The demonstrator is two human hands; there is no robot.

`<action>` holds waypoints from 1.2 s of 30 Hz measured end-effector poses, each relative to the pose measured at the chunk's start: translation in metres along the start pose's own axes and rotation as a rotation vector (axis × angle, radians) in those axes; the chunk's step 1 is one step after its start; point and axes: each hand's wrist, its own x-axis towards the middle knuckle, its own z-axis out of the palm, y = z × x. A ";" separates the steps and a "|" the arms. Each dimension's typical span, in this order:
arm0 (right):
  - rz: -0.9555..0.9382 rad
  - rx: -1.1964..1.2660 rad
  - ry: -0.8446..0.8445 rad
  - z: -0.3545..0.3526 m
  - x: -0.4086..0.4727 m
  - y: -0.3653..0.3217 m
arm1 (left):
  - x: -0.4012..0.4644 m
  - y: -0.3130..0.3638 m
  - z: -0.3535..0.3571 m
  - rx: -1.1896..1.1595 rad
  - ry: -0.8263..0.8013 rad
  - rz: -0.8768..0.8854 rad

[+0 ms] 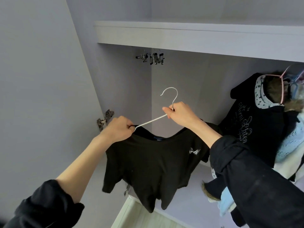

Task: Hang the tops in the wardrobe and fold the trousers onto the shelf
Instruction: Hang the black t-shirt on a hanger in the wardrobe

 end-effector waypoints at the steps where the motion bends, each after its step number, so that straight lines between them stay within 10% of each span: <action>1: 0.007 0.008 0.011 -0.003 0.000 0.000 | -0.002 -0.002 0.000 0.008 -0.009 0.035; 13: -0.028 0.261 0.005 -0.025 -0.014 0.023 | 0.002 -0.015 0.023 -0.274 0.466 0.110; 16: 0.068 0.018 0.233 -0.032 -0.022 0.065 | 0.005 -0.026 0.018 -0.307 0.501 0.077; 36: 0.106 -0.097 0.433 -0.062 -0.042 0.120 | 0.005 -0.046 0.007 -0.362 0.534 -0.019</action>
